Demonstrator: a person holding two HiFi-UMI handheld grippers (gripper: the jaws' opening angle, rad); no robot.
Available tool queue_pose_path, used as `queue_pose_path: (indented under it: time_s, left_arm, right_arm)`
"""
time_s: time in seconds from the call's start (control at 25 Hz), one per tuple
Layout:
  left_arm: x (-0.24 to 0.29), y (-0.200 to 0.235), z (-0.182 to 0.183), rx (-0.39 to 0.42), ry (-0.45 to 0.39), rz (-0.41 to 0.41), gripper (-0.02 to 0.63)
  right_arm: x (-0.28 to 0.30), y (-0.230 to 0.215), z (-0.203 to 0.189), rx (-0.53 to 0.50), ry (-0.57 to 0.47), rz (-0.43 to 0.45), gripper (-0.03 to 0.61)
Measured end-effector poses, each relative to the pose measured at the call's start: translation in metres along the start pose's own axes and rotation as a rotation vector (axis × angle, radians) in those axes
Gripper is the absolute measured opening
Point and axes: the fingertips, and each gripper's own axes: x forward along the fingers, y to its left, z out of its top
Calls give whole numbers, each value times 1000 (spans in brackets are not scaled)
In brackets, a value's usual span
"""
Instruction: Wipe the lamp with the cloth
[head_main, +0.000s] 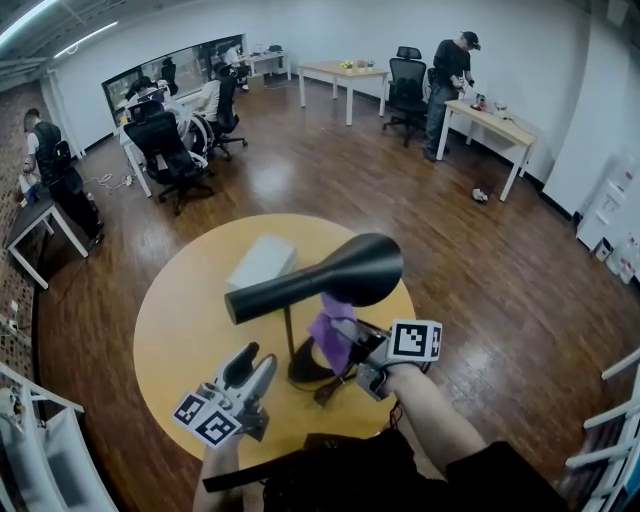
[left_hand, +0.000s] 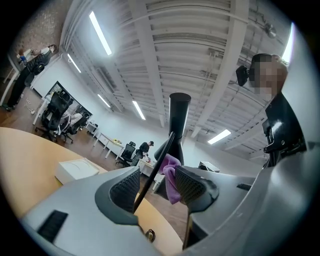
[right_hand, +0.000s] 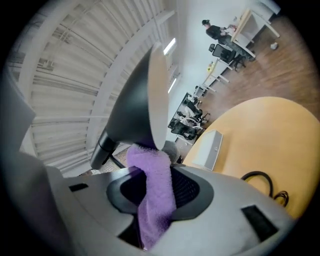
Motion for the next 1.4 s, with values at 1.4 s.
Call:
queue_pose_path:
  time_s: [1.4]
  left_arm:
    - [-21, 6, 10, 0, -32, 34, 209]
  right_arm:
    - [34, 19, 5, 97, 3, 27, 117]
